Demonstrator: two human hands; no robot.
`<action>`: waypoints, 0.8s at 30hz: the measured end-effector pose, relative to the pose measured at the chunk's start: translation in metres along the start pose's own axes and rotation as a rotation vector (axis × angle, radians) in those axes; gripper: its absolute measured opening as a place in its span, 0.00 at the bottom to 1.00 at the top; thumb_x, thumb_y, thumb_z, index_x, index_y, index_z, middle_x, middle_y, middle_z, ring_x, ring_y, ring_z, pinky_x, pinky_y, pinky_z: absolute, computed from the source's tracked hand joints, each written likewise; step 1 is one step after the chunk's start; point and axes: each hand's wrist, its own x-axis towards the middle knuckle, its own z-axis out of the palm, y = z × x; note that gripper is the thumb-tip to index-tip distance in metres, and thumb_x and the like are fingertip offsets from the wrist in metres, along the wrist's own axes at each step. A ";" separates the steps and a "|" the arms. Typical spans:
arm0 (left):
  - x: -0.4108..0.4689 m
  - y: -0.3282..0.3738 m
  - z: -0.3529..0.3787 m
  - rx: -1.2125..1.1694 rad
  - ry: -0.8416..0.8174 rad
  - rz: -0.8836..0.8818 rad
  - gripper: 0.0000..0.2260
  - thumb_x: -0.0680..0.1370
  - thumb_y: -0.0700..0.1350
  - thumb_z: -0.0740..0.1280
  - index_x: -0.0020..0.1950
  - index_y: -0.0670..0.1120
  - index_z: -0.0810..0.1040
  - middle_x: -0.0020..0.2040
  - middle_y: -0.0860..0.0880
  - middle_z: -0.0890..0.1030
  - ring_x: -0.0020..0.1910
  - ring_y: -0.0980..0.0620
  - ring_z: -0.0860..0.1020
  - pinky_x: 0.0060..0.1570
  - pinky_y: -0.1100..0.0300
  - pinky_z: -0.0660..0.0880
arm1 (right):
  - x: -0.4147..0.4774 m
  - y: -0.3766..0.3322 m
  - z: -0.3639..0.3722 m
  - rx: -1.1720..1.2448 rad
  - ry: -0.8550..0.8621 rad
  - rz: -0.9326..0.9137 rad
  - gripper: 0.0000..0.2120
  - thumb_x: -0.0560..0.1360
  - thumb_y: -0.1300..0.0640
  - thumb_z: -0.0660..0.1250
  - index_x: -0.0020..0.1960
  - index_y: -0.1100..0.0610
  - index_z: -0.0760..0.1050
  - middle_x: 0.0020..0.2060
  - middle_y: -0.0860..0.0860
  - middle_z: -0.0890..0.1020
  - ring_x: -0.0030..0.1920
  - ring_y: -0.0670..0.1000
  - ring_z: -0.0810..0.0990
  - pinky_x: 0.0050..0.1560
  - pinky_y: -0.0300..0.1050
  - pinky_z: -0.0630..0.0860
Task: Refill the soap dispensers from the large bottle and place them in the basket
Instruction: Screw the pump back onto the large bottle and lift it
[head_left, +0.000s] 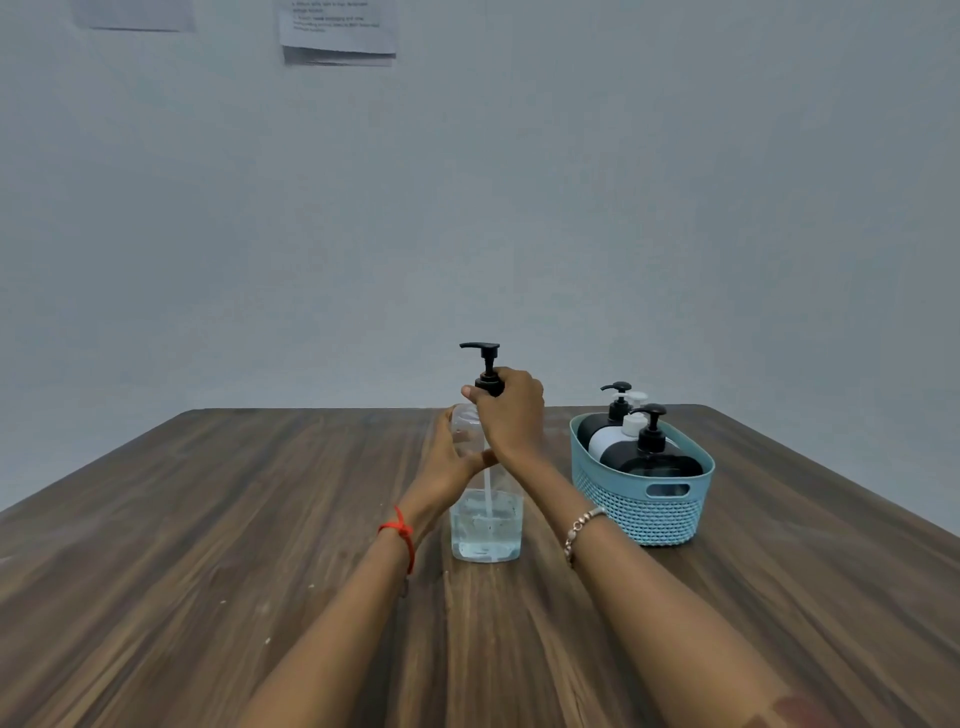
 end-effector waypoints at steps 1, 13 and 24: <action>-0.001 0.001 0.000 0.004 -0.009 -0.003 0.33 0.71 0.43 0.72 0.72 0.48 0.59 0.67 0.45 0.69 0.66 0.46 0.70 0.64 0.45 0.71 | -0.001 -0.001 0.000 -0.015 0.005 -0.008 0.09 0.73 0.59 0.69 0.50 0.64 0.80 0.46 0.56 0.83 0.52 0.55 0.79 0.54 0.47 0.72; -0.034 -0.006 0.004 0.101 -0.104 -0.004 0.36 0.79 0.52 0.59 0.76 0.50 0.37 0.78 0.50 0.45 0.77 0.52 0.49 0.75 0.52 0.52 | -0.038 0.024 -0.023 0.076 -0.220 -0.008 0.24 0.78 0.47 0.61 0.71 0.52 0.62 0.67 0.45 0.68 0.68 0.45 0.65 0.62 0.34 0.61; -0.049 -0.028 0.015 0.131 0.169 -0.060 0.18 0.80 0.38 0.59 0.70 0.41 0.66 0.57 0.42 0.80 0.49 0.49 0.79 0.48 0.64 0.76 | -0.088 0.087 -0.014 -0.032 -0.257 0.158 0.25 0.78 0.62 0.60 0.73 0.56 0.60 0.68 0.53 0.71 0.68 0.53 0.70 0.68 0.51 0.66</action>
